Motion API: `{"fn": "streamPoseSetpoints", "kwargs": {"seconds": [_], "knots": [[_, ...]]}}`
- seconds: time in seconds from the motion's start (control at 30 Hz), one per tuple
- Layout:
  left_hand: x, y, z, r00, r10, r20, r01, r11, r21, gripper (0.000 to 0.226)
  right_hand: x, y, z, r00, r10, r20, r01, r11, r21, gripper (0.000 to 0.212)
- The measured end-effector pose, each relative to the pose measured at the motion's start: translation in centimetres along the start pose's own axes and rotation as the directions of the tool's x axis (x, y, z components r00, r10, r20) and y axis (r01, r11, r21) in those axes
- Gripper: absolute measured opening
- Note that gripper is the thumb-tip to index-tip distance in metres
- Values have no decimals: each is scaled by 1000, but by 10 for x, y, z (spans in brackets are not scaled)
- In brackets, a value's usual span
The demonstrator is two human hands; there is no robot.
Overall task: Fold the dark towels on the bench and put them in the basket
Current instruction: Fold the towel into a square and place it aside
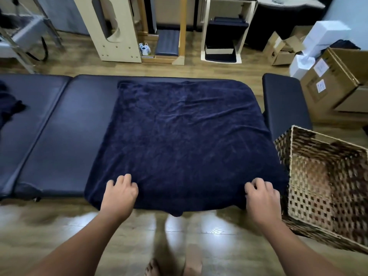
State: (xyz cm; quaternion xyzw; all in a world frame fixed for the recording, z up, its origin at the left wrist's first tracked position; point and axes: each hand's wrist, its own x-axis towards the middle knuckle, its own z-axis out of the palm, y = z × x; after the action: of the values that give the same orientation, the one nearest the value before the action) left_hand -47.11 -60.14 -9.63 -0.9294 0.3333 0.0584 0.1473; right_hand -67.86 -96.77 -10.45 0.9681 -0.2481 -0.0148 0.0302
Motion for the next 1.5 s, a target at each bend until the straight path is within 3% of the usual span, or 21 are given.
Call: {"fn": "streamPoseSetpoints", "kwargs": {"seconds": [0.13, 0.2, 0.3, 0.37, 0.47, 0.57, 0.77, 0.87, 0.97, 1.07, 1.1, 1.17, 1.23, 1.3, 1.4, 1.5], "knots": [[7, -10, -14, 996, 60, 66, -57, 997, -48, 45, 8, 16, 0, 992, -112, -51, 114, 993, 32, 29], [15, -14, -24, 988, 5, 155, 14, 992, -123, 42, 17, 22, -3, 983, -180, -44, 183, 981, 66, 37], [27, -23, -33, 983, -99, 154, 140, 948, -284, 32, 31, 28, -12, 973, -224, -49, 230, 957, 177, 41], [38, -30, -39, 981, -135, 136, 171, 937, -305, 26, 42, 30, -20, 976, -200, -86, 216, 935, 281, 36], [62, -44, -55, 970, -214, 118, 243, 890, -386, 33, 70, 30, -35, 968, -209, -138, 245, 908, 340, 28], [95, -64, -70, 975, -213, 68, 221, 880, -421, 32, 112, 30, -49, 969, -205, -138, 242, 898, 368, 27], [186, -102, -100, 995, -97, 8, 94, 937, -337, 21, 214, 28, -69, 969, -244, -22, 242, 938, 247, 32], [239, -108, -113, 989, -143, -48, 122, 945, -302, 23, 263, 14, -86, 991, -131, -14, 132, 986, 97, 23], [282, -107, -118, 977, -177, -122, 135, 948, -288, 39, 304, -12, -96, 998, 17, 64, -14, 999, -52, 35], [301, -102, -116, 990, -33, -133, -5, 962, -275, 36, 312, -32, -93, 946, -102, 308, 99, 995, 24, 45], [303, -100, -115, 995, 57, -85, -79, 954, -288, 37, 308, -37, -89, 908, -163, 387, 149, 987, 64, 55], [297, -94, -113, 966, 234, 106, -194, 935, -296, 62, 293, -43, -80, 850, -218, 480, 203, 976, 84, 89], [286, -87, -108, 904, 306, 300, -253, 946, -204, 104, 276, -46, -68, 839, -214, 500, 213, 975, 61, 119], [274, -81, -97, 866, 317, 387, -303, 948, -98, 127, 263, -47, -57, 839, -218, 499, 238, 971, 25, 130], [265, -82, -88, 899, 344, 271, -335, 939, -80, 104, 263, -43, -54, 871, -232, 432, 255, 967, 3, 101], [281, -99, -90, 898, 353, 264, -282, 920, -270, 72, 275, -32, -61, 883, -303, 359, 297, 952, 72, 62]]}}
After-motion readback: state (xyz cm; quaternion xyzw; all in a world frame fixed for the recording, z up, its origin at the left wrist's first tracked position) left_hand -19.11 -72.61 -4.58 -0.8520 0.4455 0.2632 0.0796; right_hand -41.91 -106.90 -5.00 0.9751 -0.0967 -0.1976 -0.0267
